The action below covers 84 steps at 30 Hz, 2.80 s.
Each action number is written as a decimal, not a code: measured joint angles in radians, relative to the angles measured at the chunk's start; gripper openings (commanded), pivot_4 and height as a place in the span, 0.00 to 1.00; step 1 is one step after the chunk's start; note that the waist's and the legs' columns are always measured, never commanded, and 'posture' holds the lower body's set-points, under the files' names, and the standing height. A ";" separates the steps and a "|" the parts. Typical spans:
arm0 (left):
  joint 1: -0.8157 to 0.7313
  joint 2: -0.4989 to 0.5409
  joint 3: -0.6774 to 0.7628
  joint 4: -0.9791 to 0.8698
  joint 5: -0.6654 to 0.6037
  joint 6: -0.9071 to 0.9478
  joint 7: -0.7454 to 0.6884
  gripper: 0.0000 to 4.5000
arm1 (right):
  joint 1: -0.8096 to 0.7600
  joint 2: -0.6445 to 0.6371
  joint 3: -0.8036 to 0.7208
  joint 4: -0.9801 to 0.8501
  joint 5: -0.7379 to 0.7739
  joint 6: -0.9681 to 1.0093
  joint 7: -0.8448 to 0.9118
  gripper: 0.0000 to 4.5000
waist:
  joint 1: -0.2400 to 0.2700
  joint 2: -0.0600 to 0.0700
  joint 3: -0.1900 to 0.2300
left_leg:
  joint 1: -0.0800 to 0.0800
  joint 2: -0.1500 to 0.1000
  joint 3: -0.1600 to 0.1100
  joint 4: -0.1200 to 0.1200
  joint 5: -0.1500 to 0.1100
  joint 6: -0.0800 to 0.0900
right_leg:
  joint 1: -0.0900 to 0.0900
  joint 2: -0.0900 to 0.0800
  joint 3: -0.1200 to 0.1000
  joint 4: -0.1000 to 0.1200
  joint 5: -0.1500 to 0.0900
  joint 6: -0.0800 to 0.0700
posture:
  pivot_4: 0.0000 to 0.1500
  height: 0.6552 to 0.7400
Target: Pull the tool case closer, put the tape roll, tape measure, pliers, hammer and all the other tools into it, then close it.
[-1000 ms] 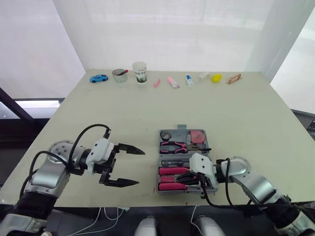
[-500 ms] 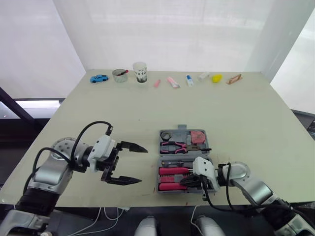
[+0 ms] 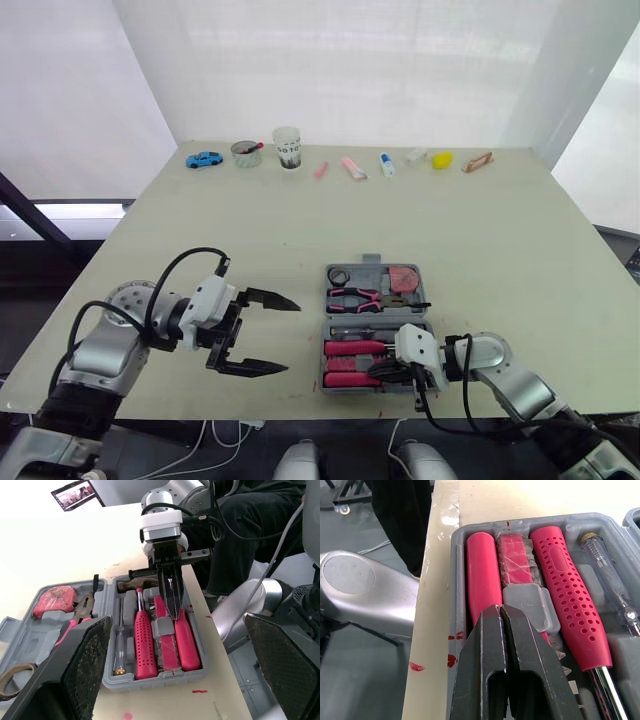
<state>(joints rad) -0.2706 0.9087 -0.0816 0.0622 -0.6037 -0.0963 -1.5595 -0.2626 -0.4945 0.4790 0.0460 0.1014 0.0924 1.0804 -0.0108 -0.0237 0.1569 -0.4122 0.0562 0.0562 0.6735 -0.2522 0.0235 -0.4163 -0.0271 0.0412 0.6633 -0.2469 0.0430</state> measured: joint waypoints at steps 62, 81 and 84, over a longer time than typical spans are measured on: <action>0.462 -0.225 0.471 0.107 0.123 0.089 0.488 1.00 | 0.798 0.050 -1.017 -0.238 0.448 -0.054 -0.254 1.00 | -0.002 0.000 -0.001 | 0.012 0.001 0.004 -0.008 -0.003 -0.005 | 0.003 -0.023 -0.004 -0.002 -0.001 0.000 | 1.00 1.00; 0.025 -0.217 0.197 0.430 0.284 -0.001 0.273 1.00 | 0.369 -0.120 -0.720 -0.102 0.315 0.098 -0.234 1.00 | -0.001 -0.002 -0.001 | 0.011 -0.001 0.013 -0.007 -0.002 0.002 | 0.004 -0.012 -0.001 -0.002 -0.001 0.000 | 1.00 1.00; -0.016 -0.231 0.173 0.472 0.298 -0.026 0.247 1.00 | 0.324 -0.123 -0.678 -0.066 0.290 0.094 -0.211 1.00 | -0.001 -0.002 -0.001 | 0.011 -0.001 0.013 -0.007 -0.002 0.002 | 0.004 -0.011 -0.001 -0.002 0.000 0.001 | 1.00 1.00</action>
<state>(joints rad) -0.2869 0.6776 0.0919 0.5346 -0.3057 -0.1223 -1.3125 0.0612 -0.6170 -0.1990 -0.0202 0.3917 0.1867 0.8697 -0.0122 -0.0259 0.1563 -0.4016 0.0549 0.0688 0.6670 -0.2539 0.0256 -0.4127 -0.0383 0.0405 0.6611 -0.2468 0.0441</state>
